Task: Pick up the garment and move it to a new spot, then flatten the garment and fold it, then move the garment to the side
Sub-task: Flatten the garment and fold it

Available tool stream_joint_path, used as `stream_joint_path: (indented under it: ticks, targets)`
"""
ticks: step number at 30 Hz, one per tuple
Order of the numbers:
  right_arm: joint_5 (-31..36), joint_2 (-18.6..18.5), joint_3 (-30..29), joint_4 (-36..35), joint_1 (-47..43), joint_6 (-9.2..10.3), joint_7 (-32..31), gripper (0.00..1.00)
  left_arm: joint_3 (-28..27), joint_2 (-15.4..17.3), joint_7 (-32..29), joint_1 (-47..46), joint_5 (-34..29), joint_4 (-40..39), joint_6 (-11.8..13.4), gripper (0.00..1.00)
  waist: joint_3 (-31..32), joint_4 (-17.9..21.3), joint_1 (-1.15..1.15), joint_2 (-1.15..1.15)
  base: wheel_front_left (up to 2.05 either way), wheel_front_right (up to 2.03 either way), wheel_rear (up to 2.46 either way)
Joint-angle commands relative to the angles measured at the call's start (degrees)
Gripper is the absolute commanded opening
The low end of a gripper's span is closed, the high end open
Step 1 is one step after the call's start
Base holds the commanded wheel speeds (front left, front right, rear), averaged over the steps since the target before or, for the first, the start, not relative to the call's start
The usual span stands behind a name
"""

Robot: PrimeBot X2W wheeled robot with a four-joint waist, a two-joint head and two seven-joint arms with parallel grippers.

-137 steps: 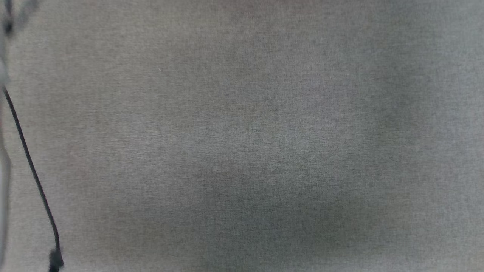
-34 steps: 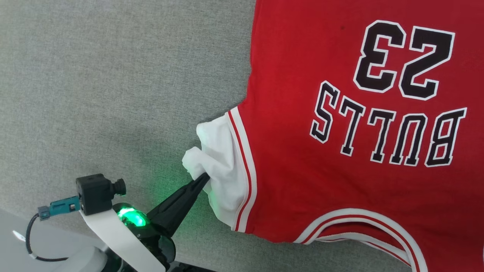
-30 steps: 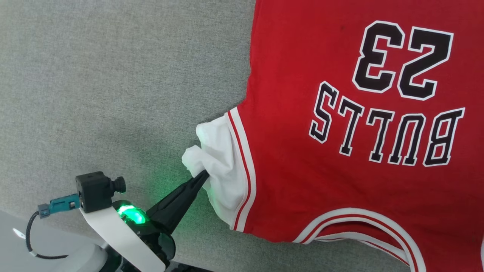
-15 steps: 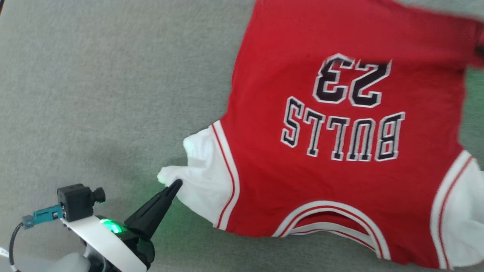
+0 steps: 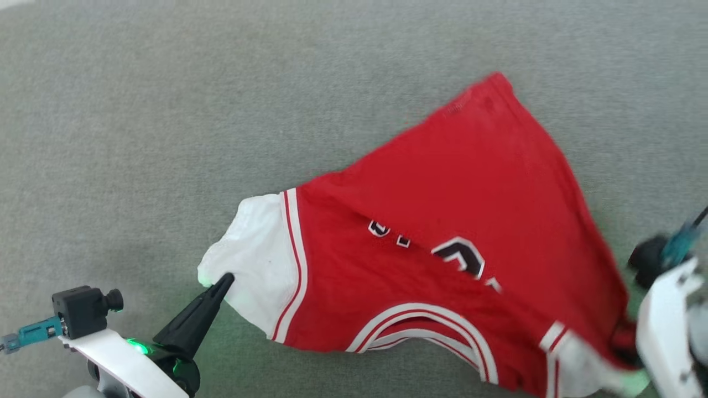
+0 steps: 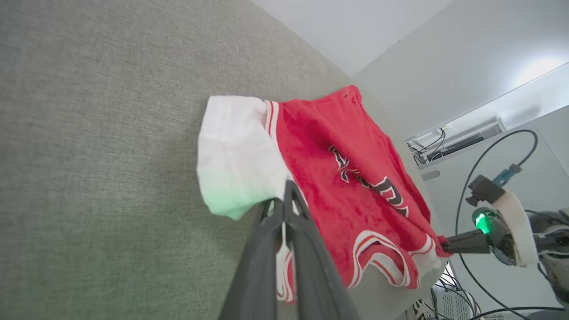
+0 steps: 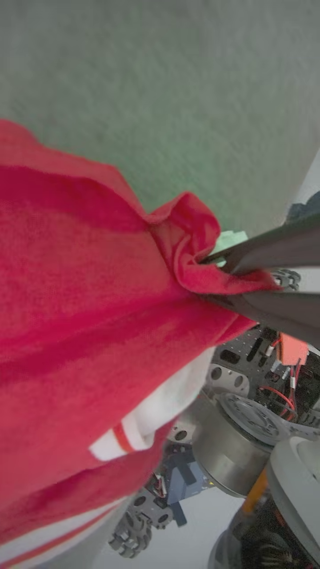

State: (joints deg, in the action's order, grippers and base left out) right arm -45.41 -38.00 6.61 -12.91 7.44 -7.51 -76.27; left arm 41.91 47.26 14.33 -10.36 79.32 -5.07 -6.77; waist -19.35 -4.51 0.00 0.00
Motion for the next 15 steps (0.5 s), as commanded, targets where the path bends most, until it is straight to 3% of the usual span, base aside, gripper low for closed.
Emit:
stream_joint_path:
  ticks: [1,8,9,10,11,15]
  targets:
    - [-0.37,0.87,0.09,-1.69,-2.35,0.04,-0.54,0.00,-0.45,0.16,0.24,0.44,0.71,0.14,0.13,0.00,0.75,0.90,0.00,0.00,0.00,0.00,0.00]
    - [1.03,4.08,0.53,-7.79,-9.54,0.04,0.29,0.00,-1.27,0.57,0.30,0.99,1.21,0.61,0.01,0.00,0.78,2.38,0.00,0.00,0.00,0.00,0.00]
    - [1.36,4.22,0.20,-8.33,-9.36,0.04,0.88,0.33,-1.27,0.61,0.18,0.93,1.23,0.64,-0.02,0.00,0.79,2.51,0.00,0.00,0.00,0.00,0.00]
    - [1.81,4.48,-0.55,-8.66,-8.87,0.04,1.71,0.93,-1.28,0.66,0.08,0.87,1.23,0.65,-0.04,0.00,0.82,2.60,0.00,0.00,0.00,0.00,0.00]
    - [2.35,4.61,-1.38,-9.06,-8.12,0.04,2.67,1.00,-1.26,0.72,-0.02,0.78,1.23,0.66,-0.06,0.00,0.83,2.65,0.00,0.00,0.00,0.00,0.00]
    - [3.08,4.30,-6.26,-10.81,-5.28,0.03,4.54,1.00,-0.94,0.48,-0.38,0.11,0.56,0.70,-0.13,0.00,0.74,2.31,0.00,0.00,0.00,0.00,0.00]
